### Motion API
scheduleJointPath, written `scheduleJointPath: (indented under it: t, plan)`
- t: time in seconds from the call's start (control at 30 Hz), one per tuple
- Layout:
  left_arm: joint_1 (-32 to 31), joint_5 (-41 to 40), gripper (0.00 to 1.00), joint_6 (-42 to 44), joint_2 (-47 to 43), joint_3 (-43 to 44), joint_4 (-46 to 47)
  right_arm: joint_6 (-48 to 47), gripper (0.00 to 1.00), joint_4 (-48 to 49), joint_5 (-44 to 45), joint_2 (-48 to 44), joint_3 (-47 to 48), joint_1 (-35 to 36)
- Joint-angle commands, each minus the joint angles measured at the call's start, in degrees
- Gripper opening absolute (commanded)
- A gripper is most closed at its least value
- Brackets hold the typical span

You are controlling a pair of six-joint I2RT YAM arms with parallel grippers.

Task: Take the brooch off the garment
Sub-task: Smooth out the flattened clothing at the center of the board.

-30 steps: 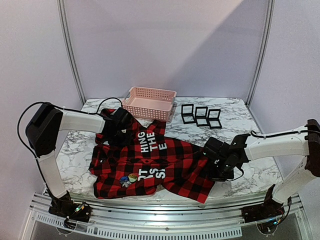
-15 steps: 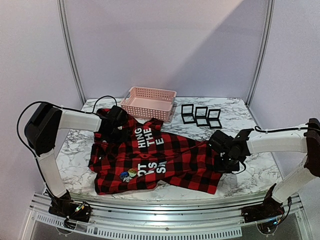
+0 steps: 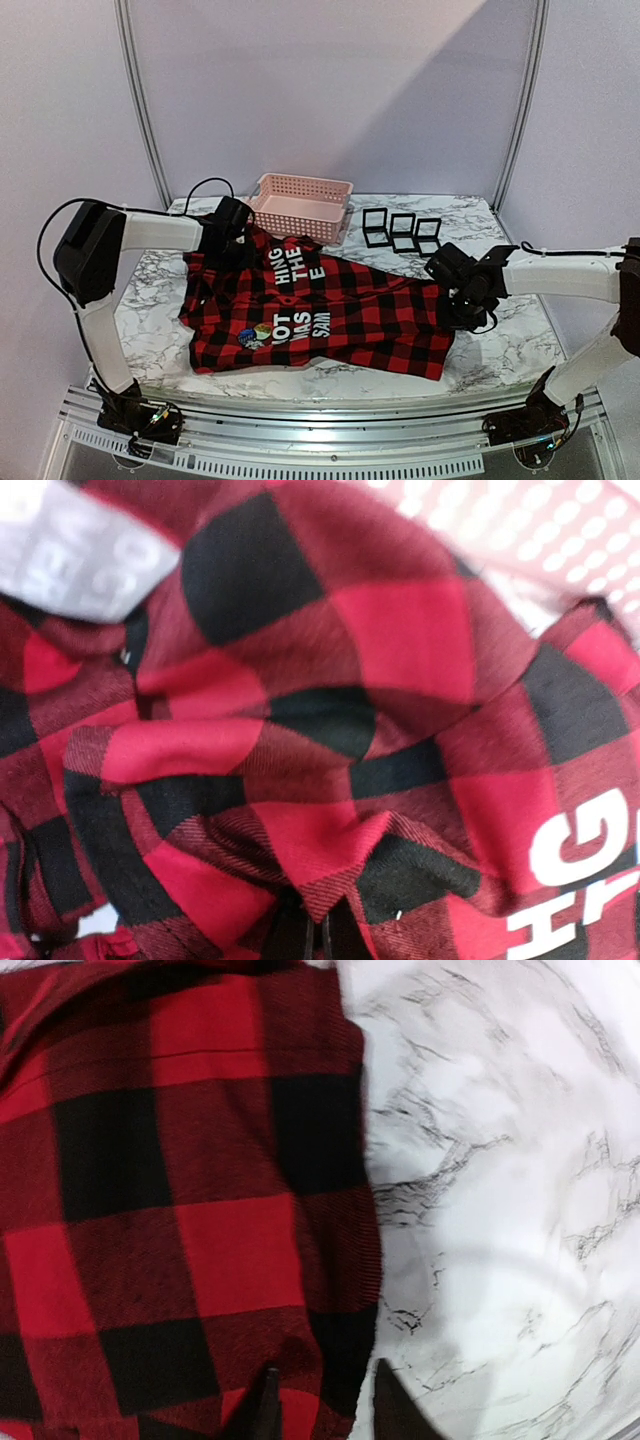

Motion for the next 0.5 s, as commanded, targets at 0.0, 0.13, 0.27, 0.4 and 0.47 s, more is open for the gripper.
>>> scheduleJointPath:
  t: [0.0, 0.13, 0.27, 0.4, 0.47]
  plan:
    - [0.9, 2.7, 0.01, 2.2, 1.3, 3.7, 2.5, -2.5, 0.37, -4.1, -2.1, -3.8, 2.6, -0.1]
    - [0.8, 4.2, 0.37, 1.4, -0.7, 3.5, 3.0, -2.1, 0.55, -4.4, -9.0, -10.6, 1.2, 0.8]
    - [0.7, 4.5, 0.62, -1.5, -7.6, -1.1, 5.1, 1.9, 0.57, -3.0, -14.2, -13.4, -2.4, 3.4]
    - [0.7, 5.0, 0.83, -3.9, -16.1, -7.4, 5.5, 6.6, 0.57, -1.9, -15.7, -13.7, -4.1, 8.4]
    - [0.8, 5.1, 0.88, -4.9, -19.9, -11.0, 3.7, 9.0, 0.57, -1.7, -16.3, -13.3, -5.0, 10.2]
